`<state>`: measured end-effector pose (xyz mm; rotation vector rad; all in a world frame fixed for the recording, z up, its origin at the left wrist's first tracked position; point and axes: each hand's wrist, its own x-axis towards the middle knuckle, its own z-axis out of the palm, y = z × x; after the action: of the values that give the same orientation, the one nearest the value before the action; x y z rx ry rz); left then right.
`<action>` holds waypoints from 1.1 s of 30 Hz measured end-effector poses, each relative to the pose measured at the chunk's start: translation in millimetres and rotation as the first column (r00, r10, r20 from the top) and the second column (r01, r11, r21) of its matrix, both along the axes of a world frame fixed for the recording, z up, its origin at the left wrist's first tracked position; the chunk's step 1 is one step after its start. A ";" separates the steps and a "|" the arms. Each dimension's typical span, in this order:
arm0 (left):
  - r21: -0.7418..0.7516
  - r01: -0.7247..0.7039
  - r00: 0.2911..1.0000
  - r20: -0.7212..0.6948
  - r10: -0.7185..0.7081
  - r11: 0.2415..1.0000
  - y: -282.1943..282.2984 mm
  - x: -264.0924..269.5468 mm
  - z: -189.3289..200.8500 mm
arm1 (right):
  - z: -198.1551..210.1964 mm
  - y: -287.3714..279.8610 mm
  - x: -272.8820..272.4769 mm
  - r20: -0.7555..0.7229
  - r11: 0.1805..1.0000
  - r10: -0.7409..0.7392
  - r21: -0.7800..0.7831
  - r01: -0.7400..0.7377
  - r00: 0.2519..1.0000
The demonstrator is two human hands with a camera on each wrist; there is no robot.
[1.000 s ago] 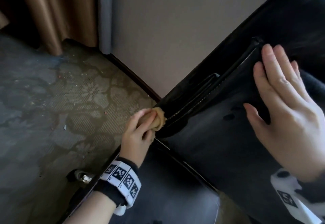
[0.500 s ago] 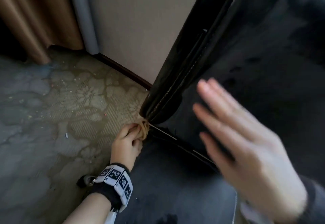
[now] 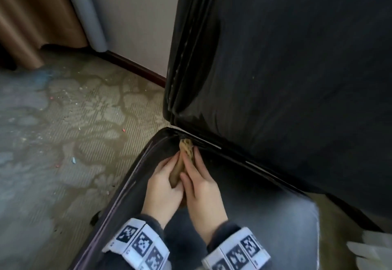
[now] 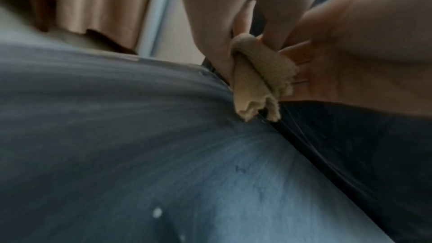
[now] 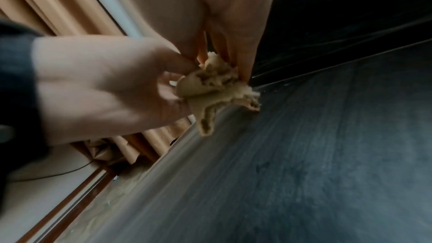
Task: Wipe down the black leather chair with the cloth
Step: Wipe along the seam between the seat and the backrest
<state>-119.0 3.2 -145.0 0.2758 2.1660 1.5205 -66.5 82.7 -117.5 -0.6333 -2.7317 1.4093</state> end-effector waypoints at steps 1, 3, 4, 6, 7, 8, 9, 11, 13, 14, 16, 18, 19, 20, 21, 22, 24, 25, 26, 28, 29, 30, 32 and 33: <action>0.037 0.006 0.999 0.048 -0.008 0.999 -4.7 0.3 -4.7 | -6.8 -1.8 -4.0 -0.034 1.000 0.006 -0.019 -0.007 0.999; 0.149 -0.007 0.987 0.160 -0.017 0.989 -13.4 -2.4 -9.2 | -19.5 -3.2 -9.4 -0.076 0.999 0.051 -0.004 -0.052 0.996; 0.228 -0.044 0.969 0.247 -0.014 0.973 -16.5 -5.1 -9.5 | -25.0 -3.2 -10.7 -0.083 0.997 0.081 0.022 -0.079 0.993; 0.376 -0.171 0.902 0.432 -0.009 0.911 -20.5 -11.3 -10.2 | -32.6 -5.5 -13.8 -0.070 0.989 0.139 0.062 -0.135 0.988; 0.426 -0.226 0.863 0.505 -0.023 0.876 -22.4 -14.1 -11.7 | -35.0 -6.6 -16.0 -0.062 0.987 0.149 0.065 -0.145 0.987; 0.453 -0.255 0.830 0.555 -0.046 0.854 -24.3 -17.6 -10.7 | -36.0 -8.1 -19.3 -0.063 0.987 0.144 0.074 -0.140 0.988; 0.448 -0.246 0.814 0.577 -0.068 0.860 -26.5 -21.0 -10.8 | -35.7 -9.2 -22.9 -0.074 0.986 0.131 0.110 -0.122 0.989; 0.315 -0.105 0.861 0.503 -0.072 0.943 -31.1 -24.5 -10.2 | -35.2 -7.6 -31.4 -0.133 0.966 0.121 0.244 -0.086 0.984; -0.092 0.188 0.966 0.196 -0.168 0.978 -37.5 -25.9 -12.3 | -33.0 -3.5 -46.4 -0.119 0.922 0.095 0.384 -0.043 0.988; -0.318 0.283 0.958 0.053 -0.282 0.905 -39.5 -25.2 -15.1 | -28.8 -2.0 -55.2 -0.062 0.897 0.070 0.441 -0.035 0.996; -0.537 0.371 0.892 -0.021 -0.452 0.757 -41.1 -24.2 -18.9 | -24.1 0.2 -76.8 0.094 0.831 0.053 0.547 -0.097 0.994; -0.587 0.384 0.877 -0.011 -0.481 0.713 -39.9 -23.1 -21.9 | -25.9 -1.0 -93.9 0.343 0.807 0.123 0.512 -0.295 0.931; -0.598 0.378 0.877 -0.013 -0.480 0.707 -39.6 -22.0 -23.5 | -30.3 -3.1 -99.3 0.452 0.783 0.165 0.480 -0.395 0.877; -0.610 0.368 0.878 -0.020 -0.478 0.702 -38.3 -21.2 -22.7 | -34.2 -5.0 -102.2 0.525 0.749 0.194 0.466 -0.471 0.829; -0.623 0.358 0.880 -0.024 -0.475 0.695 -36.9 -20.6 -21.7 | -36.3 -6.2 -101.6 0.557 0.722 0.209 0.467 -0.511 0.804; -0.632 0.345 0.885 -0.028 -0.465 0.694 -35.9 -20.9 -20.0 | -42.1 -6.1 -99.0 0.565 0.710 0.216 0.469 -0.525 0.796; -0.634 0.338 0.894 -0.015 -0.448 0.695 -34.7 -22.0 -15.1 | -47.8 2.9 -90.5 0.515 0.714 0.200 0.505 -0.484 0.833; -0.635 0.341 0.896 -0.003 -0.444 0.693 -34.8 -22.7 -13.5 | -49.8 10.6 -85.3 0.504 0.711 0.174 0.531 -0.462 0.846; -0.640 0.339 0.900 0.008 -0.436 0.690 -34.5 -23.0 -10.6 | -50.4 21.1 -78.5 0.509 0.706 0.152 0.544 -0.453 0.847; -0.658 0.330 0.908 0.025 -0.418 0.677 -33.6 -23.6 -5.2 | -47.8 42.7 -61.3 0.577 0.720 0.110 0.516 -0.465 0.810; -0.665 0.327 0.911 0.033 -0.411 0.671 -33.1 -23.5 -2.0 | -44.2 51.1 -51.3 0.613 0.732 0.076 0.501 -0.461 0.787; -0.671 0.327 0.913 0.043 -0.406 0.665 -32.2 -23.1 2.4 | -39.0 58.8 -40.4 0.637 0.739 0.031 0.504 -0.447 0.770; -0.691 0.322 0.913 0.045 -0.406 0.647 -29.9 -22.4 9.0 | -22.4 69.5 -21.7 0.678 0.751 -0.067 0.517 -0.410 0.732; -0.709 0.319 0.908 0.038 -0.418 0.629 -28.7 -21.5 10.0 | -13.4 72.0 -16.0 0.698 0.766 -0.109 0.513 -0.388 0.708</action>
<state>-140.5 -25.5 -134.9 0.5225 2.4164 0.3806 -82.5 154.7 -130.9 -1.0583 -3.5821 0.0893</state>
